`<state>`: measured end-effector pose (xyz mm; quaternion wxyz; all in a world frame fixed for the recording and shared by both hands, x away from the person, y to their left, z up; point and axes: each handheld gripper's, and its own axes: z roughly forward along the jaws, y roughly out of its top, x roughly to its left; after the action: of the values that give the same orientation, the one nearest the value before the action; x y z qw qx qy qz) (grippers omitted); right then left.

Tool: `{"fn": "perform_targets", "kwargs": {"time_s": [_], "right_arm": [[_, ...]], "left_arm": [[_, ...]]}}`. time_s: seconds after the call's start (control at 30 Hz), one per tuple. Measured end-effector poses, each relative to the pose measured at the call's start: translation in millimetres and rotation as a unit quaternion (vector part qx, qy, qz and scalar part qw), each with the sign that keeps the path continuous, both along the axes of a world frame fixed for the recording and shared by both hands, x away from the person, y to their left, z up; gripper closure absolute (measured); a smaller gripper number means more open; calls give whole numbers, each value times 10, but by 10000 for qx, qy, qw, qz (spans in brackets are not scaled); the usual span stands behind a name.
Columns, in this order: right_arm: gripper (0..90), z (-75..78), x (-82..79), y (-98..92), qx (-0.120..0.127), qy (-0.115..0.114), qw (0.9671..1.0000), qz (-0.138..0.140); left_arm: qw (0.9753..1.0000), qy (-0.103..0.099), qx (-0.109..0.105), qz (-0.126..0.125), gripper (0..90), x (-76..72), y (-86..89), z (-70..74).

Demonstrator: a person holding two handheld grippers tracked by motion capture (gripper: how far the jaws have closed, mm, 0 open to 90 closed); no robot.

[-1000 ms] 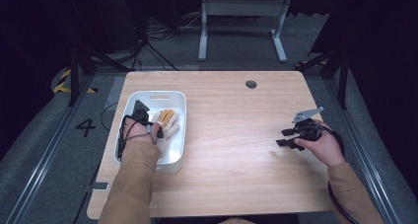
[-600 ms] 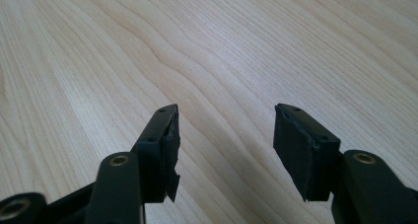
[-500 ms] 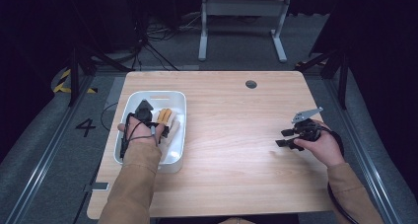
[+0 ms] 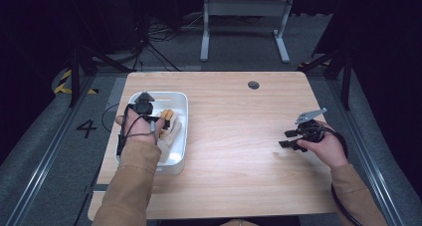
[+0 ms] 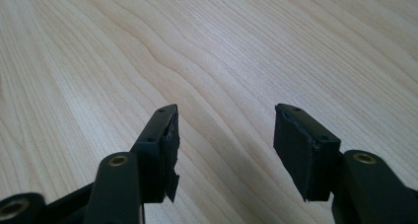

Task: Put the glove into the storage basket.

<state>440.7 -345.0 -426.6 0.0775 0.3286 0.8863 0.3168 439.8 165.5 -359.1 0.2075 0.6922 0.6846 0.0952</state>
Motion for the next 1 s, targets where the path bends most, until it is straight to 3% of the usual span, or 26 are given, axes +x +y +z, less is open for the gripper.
{"fn": "perform_targets", "kwargs": {"time_s": [0.17,0.33,0.43,0.47,0.5,0.53,0.63,0.7,0.83,1.0], "right_arm": [[438,4,1,-2,4,-7,10000,2],[437,-2,3,-21,15,10,10000,-21],[437,-11,5,-28,12,5,10000,-23],[437,-19,8,-34,12,20,10000,-32],[437,-19,8,-34,12,20,10000,-32],[436,-20,7,-38,15,30,10000,-48],[436,-19,5,-40,13,27,10000,-45],[435,-18,2,-42,23,39,10000,-51],[435,-16,-10,-61,36,40,10000,-76],[435,-15,-30,-90,19,0,9999,-102]], "left_arm": [[10000,-70,16,-57,228,-8,9,72],[9975,-470,-34,-529,212,-68,-31,204],[9959,-619,-25,-665,213,-92,-53,234],[9926,-872,-67,-839,215,-127,-83,279],[9926,-872,-67,-839,217,-127,-83,279],[9878,-1127,-65,-1069,218,-165,-114,333],[9829,-1325,-118,-1272,223,-194,-141,381],[9766,-1573,-130,-1459,229,-214,-148,421],[9673,-1777,-289,-1785,245,-257,-189,461],[9608,-1878,-363,-2006,246,-295,-251,475]]}}
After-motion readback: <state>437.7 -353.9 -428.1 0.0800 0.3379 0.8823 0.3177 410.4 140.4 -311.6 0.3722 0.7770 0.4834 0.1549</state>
